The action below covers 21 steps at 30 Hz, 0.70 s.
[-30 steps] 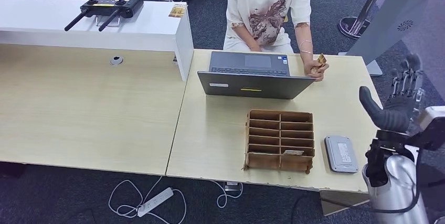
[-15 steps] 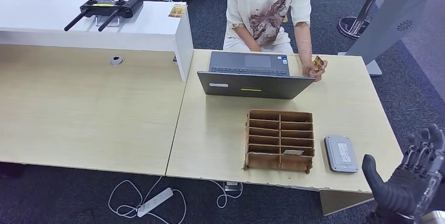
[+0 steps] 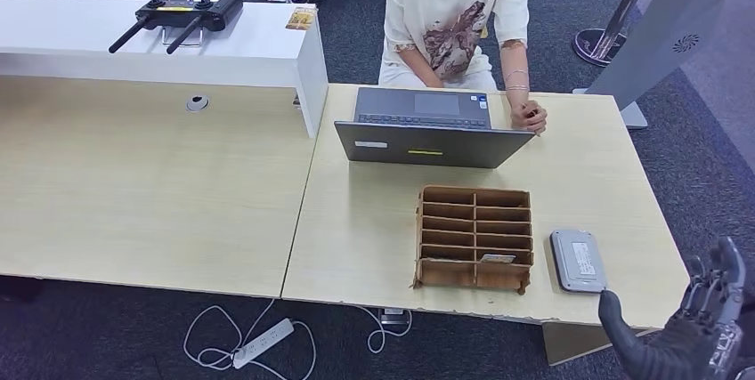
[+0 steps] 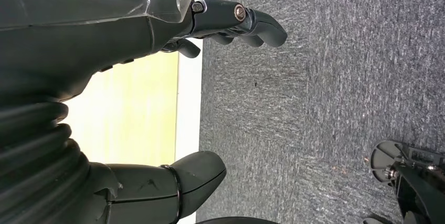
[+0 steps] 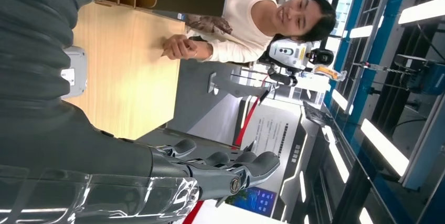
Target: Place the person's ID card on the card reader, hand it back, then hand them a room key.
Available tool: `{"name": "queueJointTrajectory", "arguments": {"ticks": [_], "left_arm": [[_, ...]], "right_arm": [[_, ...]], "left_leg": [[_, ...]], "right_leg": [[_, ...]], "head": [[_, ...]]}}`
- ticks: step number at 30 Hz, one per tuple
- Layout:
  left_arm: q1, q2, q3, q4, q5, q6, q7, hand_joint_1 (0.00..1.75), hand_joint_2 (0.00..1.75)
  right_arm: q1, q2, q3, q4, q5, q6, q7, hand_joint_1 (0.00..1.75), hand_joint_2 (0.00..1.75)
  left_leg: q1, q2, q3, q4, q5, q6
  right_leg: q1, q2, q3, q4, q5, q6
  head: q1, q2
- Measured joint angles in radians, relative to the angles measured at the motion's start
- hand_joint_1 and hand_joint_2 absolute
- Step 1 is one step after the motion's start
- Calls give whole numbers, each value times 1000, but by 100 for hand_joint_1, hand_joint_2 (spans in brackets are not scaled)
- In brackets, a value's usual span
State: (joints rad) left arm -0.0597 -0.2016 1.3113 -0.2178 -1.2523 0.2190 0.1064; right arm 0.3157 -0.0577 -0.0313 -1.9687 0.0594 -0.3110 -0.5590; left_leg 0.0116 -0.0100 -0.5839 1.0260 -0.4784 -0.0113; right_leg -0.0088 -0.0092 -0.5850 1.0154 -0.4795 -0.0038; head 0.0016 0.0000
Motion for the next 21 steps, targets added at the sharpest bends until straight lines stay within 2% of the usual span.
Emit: {"name": "queueJointTrajectory", "arguments": {"ticks": [4, 21], "left_arm": [[0, 0, 1, 0, 3, -2, -2, 0, 175], [-7, -12, 2, 0, 0, -8, -10, 0, 175]], "right_arm": [[7, 1, 0, -4, 60, -14, 12, 0, 175], [12, 31, 2, -12, 703, -151, 212, 0, 175]], "left_leg": [[0, 0, 0, 0, 0, 0], [0, 1, 0, 0, 0, 0]], "right_leg": [[0, 0, 0, 0, 0, 0], [0, 0, 0, 0, 0, 0]], "head": [[0, 0], [0, 0]]}}
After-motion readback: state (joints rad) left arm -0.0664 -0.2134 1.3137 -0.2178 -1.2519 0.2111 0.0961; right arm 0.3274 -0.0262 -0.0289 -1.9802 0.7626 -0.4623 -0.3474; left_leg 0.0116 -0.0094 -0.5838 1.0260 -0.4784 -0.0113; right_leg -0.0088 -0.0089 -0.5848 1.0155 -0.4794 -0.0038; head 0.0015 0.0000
